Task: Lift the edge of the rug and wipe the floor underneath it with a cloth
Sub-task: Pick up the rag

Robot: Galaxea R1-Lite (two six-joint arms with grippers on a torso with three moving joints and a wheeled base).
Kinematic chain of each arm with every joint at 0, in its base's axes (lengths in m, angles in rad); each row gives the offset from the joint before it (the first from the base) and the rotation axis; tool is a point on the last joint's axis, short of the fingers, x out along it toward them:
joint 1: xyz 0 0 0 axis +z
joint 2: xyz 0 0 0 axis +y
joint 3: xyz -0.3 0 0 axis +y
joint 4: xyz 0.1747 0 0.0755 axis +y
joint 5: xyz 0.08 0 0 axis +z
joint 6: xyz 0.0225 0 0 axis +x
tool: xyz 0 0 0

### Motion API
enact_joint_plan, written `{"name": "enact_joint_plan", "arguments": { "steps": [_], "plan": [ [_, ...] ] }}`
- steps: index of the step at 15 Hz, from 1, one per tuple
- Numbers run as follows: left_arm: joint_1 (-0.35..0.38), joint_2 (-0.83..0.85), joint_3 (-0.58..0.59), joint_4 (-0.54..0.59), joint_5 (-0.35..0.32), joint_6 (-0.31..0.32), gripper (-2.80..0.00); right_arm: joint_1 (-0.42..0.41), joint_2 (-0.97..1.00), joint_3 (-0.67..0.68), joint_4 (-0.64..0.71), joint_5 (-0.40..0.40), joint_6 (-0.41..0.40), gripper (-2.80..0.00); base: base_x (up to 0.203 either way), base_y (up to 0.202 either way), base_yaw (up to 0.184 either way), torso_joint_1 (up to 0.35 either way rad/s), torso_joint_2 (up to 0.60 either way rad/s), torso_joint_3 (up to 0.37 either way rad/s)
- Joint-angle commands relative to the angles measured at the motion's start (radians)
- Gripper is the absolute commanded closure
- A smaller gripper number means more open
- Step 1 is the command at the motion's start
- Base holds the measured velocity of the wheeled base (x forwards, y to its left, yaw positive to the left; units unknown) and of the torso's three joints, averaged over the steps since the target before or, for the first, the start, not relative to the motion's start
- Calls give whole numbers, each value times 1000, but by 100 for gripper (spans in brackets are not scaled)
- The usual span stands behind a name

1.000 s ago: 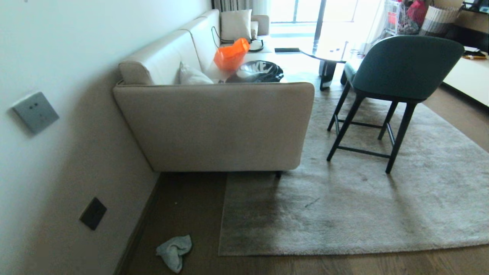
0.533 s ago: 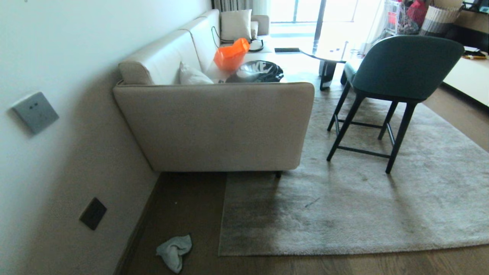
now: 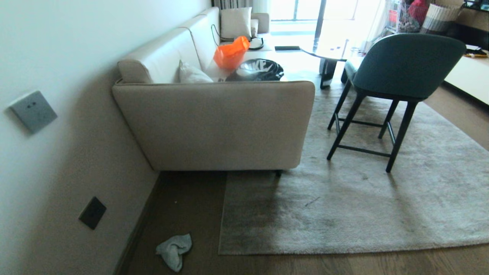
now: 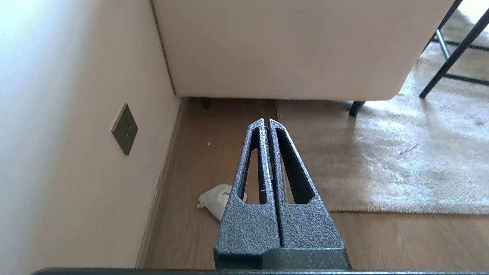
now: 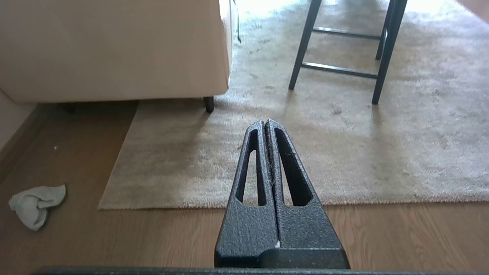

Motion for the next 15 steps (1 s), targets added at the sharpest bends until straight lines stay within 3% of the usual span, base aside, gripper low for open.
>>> {"name": "enact_joint_plan", "arguments": {
  "steps": [1,15],
  "plan": [
    [0,0,0,0,2,1,0,0,0,0,0,0,0,0,0,0,0,2,2,-147],
    [0,0,0,-1,2,-1,0,2,2,0,0,0,0,0,0,0,0,4,4,-193]
  ]
}}
